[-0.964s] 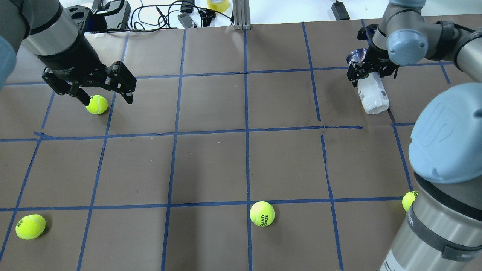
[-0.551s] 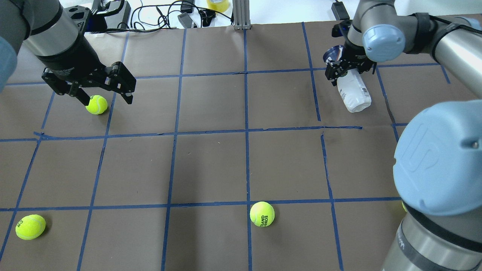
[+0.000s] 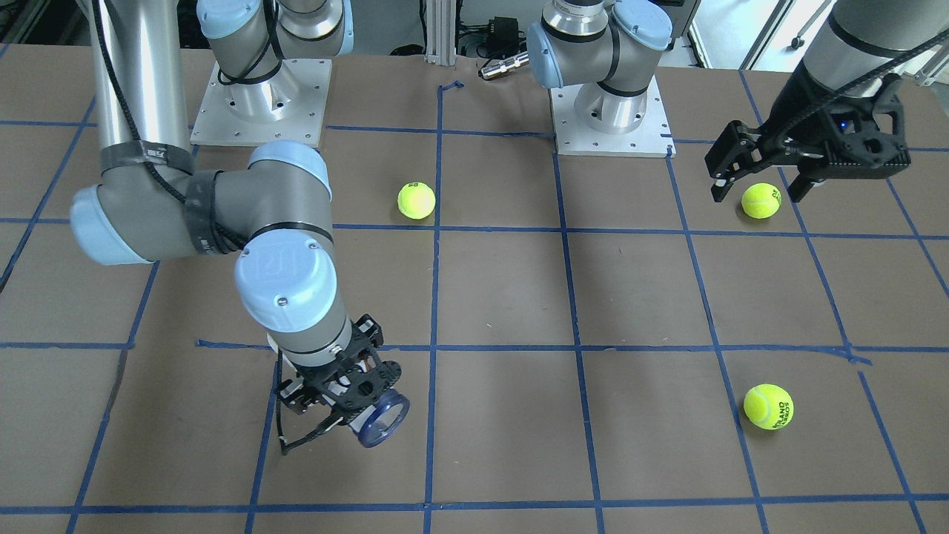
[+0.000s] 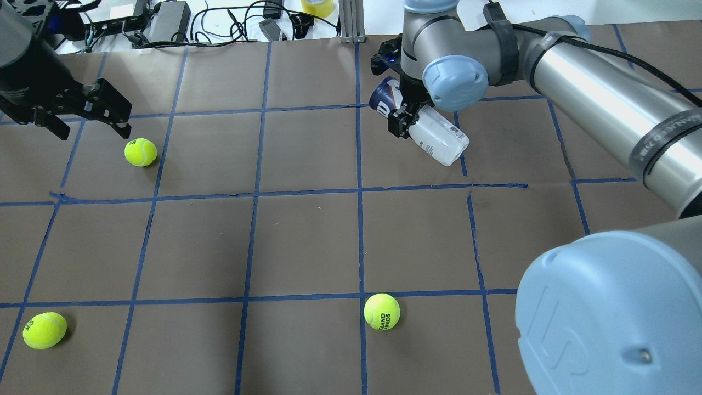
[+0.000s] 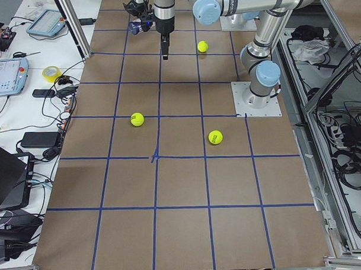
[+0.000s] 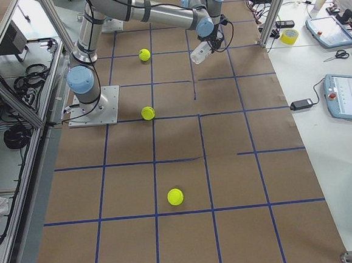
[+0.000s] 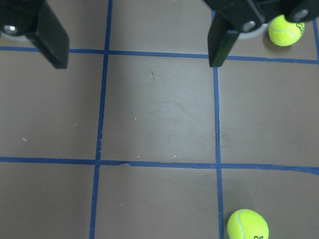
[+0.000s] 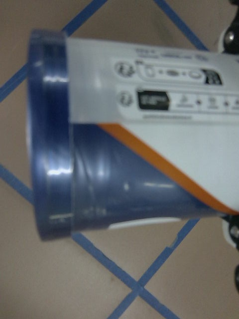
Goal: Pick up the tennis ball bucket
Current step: 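Carry the tube with the right gripper toward the table center, tilting it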
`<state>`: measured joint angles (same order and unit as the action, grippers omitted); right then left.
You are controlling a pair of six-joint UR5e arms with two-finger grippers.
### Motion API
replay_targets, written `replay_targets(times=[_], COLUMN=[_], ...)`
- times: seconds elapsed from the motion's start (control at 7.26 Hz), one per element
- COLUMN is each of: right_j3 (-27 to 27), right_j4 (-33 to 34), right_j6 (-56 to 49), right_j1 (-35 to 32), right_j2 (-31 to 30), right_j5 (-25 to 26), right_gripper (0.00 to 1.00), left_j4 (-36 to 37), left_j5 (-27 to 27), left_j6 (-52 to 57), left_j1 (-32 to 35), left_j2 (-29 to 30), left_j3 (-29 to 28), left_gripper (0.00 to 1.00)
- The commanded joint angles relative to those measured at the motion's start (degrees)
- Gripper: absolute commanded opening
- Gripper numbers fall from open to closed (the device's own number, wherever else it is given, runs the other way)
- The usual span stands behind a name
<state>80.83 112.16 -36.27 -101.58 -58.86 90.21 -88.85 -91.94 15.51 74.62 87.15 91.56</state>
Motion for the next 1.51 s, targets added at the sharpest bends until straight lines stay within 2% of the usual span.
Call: replay_targets(times=[0.0,0.28,0.55,0.83,0.96,1.24,1.38], right_j3=[0.0,0.0,-0.1,0.0,0.1,0.1,0.1], right_j4=[5.1,7.1,11.5,13.6,14.1,14.7,17.2], right_j6=[-14.0,-22.6,-27.8,-33.0,-38.9,-38.5,-36.3], right_j1=[-2.7,-6.0,-10.2,-12.7,-12.8,-14.1,-15.7], right_j2=[1.3,1.6,5.0,6.1,7.2,8.1,9.7], right_j5=[-4.8,-3.8,-1.0,-1.3,-1.8,-1.9,-1.9], right_gripper=[0.74,0.74,0.75,0.75,0.75,0.76,0.76], left_j4=[0.2,0.2,0.2,0.1,0.2,0.1,0.1], left_j5=[0.3,0.1,0.1,0.3,0.3,0.3,0.2], left_j6=[3.3,4.1,4.1,4.1,4.1,4.1,4.1], left_j1=[-3.6,-4.4,-4.4,-4.4,-4.4,-4.4,-4.5], left_j2=[0.0,0.0,-0.1,-0.1,-0.1,-0.1,-0.1], left_j3=[-0.1,-0.1,0.0,0.1,0.1,0.1,0.1], left_gripper=[1.0,1.0,1.0,1.0,1.0,1.0,1.0])
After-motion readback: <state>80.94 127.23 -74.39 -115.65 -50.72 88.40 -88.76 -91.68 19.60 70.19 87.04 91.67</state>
